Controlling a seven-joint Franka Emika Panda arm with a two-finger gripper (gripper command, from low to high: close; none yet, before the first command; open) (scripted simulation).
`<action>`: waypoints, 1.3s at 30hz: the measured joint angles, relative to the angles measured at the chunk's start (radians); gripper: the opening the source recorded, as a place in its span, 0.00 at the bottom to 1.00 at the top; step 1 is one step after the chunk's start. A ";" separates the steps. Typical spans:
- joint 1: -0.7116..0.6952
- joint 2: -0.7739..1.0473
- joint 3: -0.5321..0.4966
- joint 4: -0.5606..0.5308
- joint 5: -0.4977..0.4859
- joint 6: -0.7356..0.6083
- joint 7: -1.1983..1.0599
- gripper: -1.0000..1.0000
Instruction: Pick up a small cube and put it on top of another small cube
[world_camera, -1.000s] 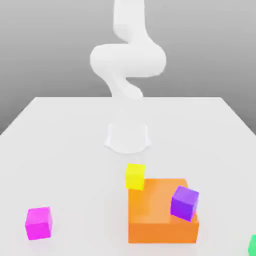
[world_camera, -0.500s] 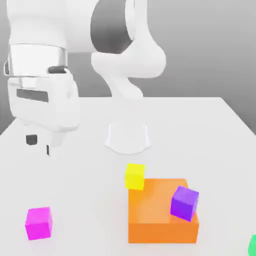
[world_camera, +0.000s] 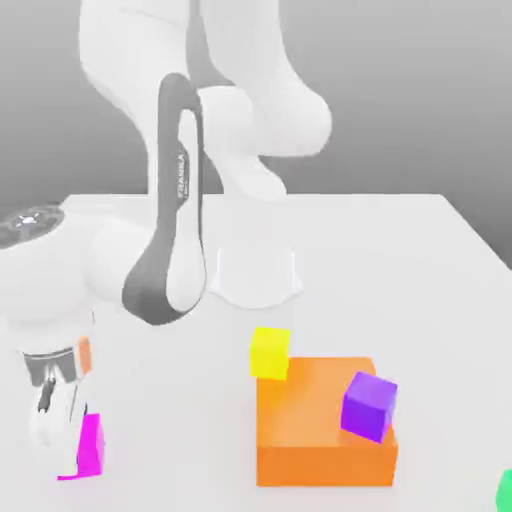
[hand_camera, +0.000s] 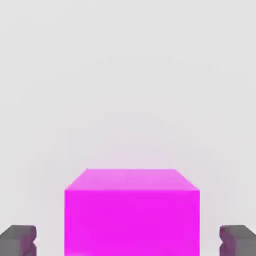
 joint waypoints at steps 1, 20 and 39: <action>0.000 0.000 0.000 0.000 0.000 0.001 0.000 0.00; 0.164 -0.515 0.074 -0.224 -0.068 -0.289 -0.274 0.00; 0.355 -0.754 0.177 -0.515 -0.120 -0.234 -0.651 1.00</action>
